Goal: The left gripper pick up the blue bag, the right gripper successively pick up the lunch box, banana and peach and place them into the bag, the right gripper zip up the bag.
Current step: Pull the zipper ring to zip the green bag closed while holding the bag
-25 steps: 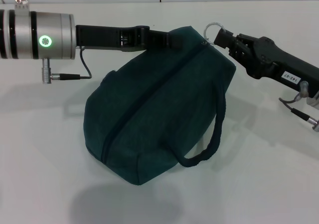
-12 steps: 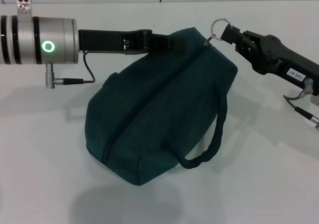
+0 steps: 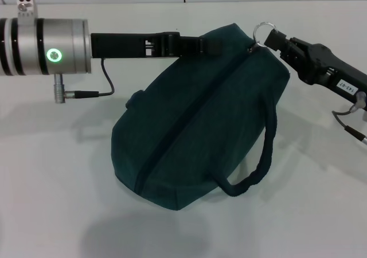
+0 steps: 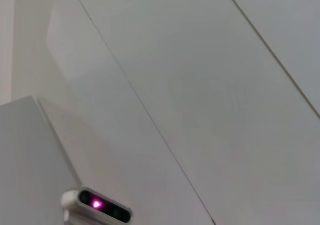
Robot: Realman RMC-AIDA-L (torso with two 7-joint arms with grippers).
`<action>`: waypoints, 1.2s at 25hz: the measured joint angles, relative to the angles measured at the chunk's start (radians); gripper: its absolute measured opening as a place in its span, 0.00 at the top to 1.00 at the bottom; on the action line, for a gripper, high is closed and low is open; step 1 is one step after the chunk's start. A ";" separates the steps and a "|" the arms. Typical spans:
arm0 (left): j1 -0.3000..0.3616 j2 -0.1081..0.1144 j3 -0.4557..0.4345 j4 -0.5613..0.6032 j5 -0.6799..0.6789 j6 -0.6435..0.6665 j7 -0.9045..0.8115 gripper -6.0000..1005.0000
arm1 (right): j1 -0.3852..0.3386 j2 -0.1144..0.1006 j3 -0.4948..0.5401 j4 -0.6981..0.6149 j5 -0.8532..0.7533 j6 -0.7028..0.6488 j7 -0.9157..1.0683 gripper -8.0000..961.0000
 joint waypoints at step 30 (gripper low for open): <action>0.030 -0.011 0.026 -0.066 -0.006 0.008 0.078 0.87 | -0.009 -0.004 0.039 0.035 0.020 -0.075 0.062 0.97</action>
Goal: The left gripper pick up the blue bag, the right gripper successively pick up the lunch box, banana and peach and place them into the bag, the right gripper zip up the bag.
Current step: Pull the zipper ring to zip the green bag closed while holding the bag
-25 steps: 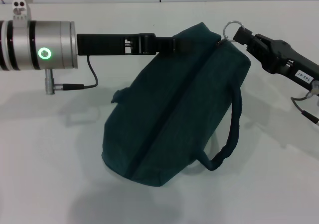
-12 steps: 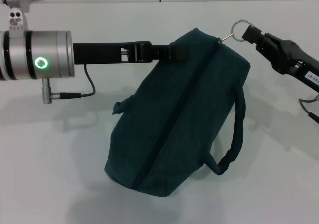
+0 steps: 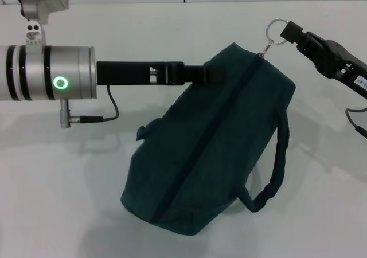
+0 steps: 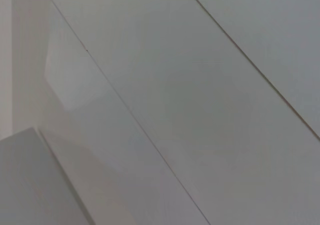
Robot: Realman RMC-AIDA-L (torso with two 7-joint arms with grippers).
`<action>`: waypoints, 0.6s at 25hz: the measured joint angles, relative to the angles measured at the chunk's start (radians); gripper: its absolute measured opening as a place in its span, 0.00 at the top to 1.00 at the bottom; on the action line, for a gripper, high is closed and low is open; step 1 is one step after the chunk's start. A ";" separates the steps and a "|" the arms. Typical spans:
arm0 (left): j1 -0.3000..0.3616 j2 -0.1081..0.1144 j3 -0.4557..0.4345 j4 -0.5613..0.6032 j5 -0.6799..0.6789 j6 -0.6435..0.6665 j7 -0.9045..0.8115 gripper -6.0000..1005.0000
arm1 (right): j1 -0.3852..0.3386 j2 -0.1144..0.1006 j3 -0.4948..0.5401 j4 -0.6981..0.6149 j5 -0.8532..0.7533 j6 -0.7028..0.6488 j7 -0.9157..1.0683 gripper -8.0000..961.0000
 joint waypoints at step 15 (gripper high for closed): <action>0.011 -0.001 0.039 -0.001 -0.043 0.082 0.065 0.87 | -0.013 -0.001 0.000 0.040 0.014 0.025 0.038 0.97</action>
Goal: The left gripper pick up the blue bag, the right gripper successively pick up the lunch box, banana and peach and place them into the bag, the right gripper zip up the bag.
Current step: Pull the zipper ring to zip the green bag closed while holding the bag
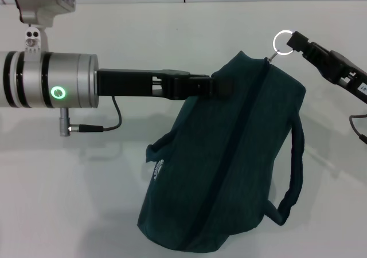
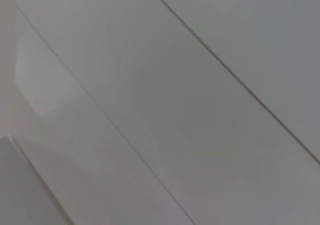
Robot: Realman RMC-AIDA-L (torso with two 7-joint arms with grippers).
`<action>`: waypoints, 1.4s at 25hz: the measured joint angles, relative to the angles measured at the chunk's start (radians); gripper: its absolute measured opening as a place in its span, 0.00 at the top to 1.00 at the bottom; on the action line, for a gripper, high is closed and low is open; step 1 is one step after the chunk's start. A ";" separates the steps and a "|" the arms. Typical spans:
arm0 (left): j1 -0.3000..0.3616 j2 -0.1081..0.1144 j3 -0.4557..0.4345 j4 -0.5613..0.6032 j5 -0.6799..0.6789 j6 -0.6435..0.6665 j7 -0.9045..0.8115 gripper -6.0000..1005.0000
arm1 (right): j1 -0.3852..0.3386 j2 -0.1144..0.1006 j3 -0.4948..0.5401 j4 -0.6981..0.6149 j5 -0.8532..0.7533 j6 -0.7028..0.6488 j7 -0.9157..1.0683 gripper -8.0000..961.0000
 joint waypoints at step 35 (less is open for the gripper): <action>0.002 -0.003 0.006 -0.152 -0.057 0.021 0.120 0.87 | -0.002 -0.002 -0.026 0.025 -0.010 0.167 0.256 0.97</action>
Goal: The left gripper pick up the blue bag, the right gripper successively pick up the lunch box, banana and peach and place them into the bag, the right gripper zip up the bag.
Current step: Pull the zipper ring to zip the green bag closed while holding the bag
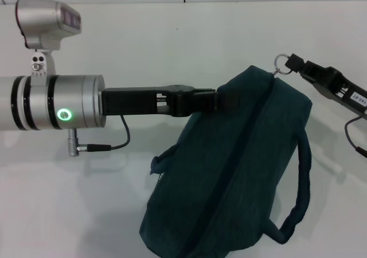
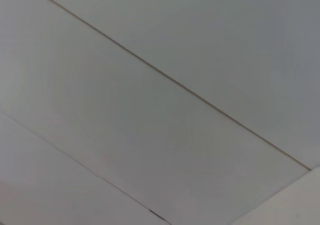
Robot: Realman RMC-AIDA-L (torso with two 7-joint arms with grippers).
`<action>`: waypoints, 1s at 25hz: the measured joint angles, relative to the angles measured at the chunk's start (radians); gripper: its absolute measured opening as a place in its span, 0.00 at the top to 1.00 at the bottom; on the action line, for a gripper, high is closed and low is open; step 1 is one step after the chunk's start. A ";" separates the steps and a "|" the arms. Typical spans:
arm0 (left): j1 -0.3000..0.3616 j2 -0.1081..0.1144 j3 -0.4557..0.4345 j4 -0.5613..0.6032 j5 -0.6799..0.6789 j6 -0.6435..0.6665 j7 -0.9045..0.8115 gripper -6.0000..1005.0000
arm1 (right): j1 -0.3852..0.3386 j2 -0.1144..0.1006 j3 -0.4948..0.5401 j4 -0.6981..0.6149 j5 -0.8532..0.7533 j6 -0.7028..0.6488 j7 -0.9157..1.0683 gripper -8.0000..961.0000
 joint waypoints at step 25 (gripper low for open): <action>0.027 0.002 -0.008 0.002 -0.058 -0.084 0.045 0.87 | 0.000 0.001 0.006 -0.010 0.011 -0.040 -0.048 0.78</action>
